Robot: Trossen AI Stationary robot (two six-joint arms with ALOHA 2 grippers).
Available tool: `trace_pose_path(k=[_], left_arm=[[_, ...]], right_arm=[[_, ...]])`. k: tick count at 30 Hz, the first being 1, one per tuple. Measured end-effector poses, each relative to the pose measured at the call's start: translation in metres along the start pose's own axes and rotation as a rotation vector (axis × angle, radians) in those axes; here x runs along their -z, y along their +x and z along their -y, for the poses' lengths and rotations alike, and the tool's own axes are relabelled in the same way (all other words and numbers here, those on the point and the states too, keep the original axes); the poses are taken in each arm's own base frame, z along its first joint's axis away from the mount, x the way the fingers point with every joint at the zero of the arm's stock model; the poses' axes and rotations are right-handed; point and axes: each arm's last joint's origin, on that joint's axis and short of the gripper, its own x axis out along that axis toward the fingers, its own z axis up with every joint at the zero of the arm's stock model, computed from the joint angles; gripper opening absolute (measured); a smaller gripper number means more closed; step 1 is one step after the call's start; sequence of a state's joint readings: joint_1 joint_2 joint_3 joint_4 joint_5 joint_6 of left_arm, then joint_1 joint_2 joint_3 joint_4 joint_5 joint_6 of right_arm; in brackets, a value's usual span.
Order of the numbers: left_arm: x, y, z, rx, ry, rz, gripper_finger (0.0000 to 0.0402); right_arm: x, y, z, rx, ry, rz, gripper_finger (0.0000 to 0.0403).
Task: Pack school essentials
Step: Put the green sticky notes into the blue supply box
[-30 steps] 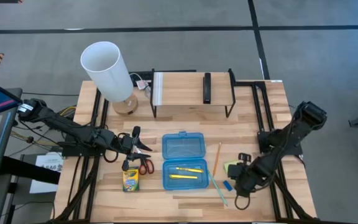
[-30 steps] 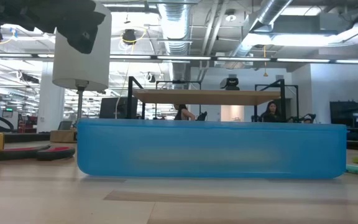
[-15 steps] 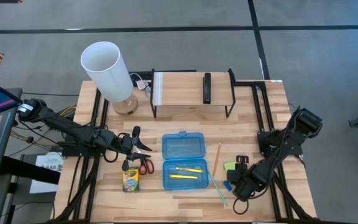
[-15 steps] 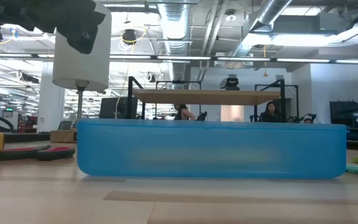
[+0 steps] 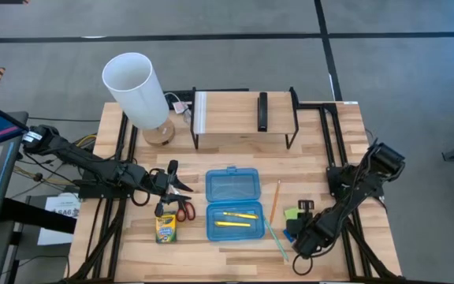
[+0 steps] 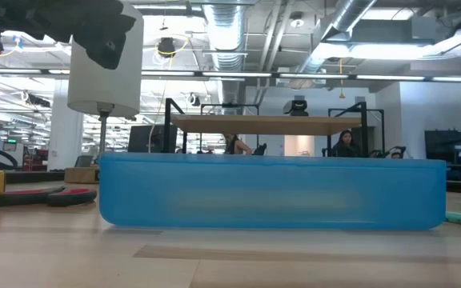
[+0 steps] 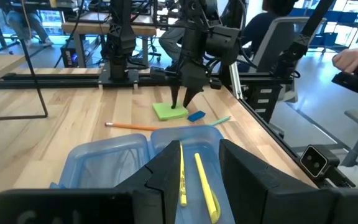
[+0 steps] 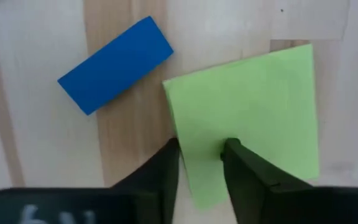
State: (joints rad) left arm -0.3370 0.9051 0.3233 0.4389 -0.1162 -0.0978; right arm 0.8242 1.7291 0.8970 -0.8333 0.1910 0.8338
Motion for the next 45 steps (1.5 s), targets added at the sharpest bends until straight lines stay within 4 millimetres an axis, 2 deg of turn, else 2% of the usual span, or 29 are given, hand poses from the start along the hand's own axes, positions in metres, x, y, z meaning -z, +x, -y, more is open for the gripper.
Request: trace_pose_path(k=[5,10,18,22,37,42,45], left_arm=[[0.000,0.000,0.000,0.000,0.000,0.000,0.0098],[0.000,0.000,0.000,0.000,0.000,0.000,0.0098],[0.000,0.000,0.000,0.000,0.000,0.000,0.0098],[0.000,0.000,0.000,0.000,0.000,0.000,0.0098],[0.000,0.000,0.000,0.000,0.000,0.000,0.0098],[0.000,0.000,0.000,0.000,0.000,0.000,0.0098],[0.000,0.000,0.000,0.000,-0.002,0.001,0.0098]], right_arm=[[-0.004,-0.007,-0.001,0.010,-0.009,-0.002,0.0055],[-0.007,-0.012,0.000,0.027,-0.004,-0.013,0.0007],[-0.009,-0.014,0.004,0.062,0.056,-0.028,0.0003],[-0.013,-0.022,0.004,0.077,0.066,-0.024,0.0002],[-0.050,-0.087,0.007,0.151,0.039,0.143,0.0001],[-0.065,-0.108,0.007,0.164,0.019,0.267,0.0001],[-0.081,-0.113,0.009,0.131,0.006,0.356,0.0001]])
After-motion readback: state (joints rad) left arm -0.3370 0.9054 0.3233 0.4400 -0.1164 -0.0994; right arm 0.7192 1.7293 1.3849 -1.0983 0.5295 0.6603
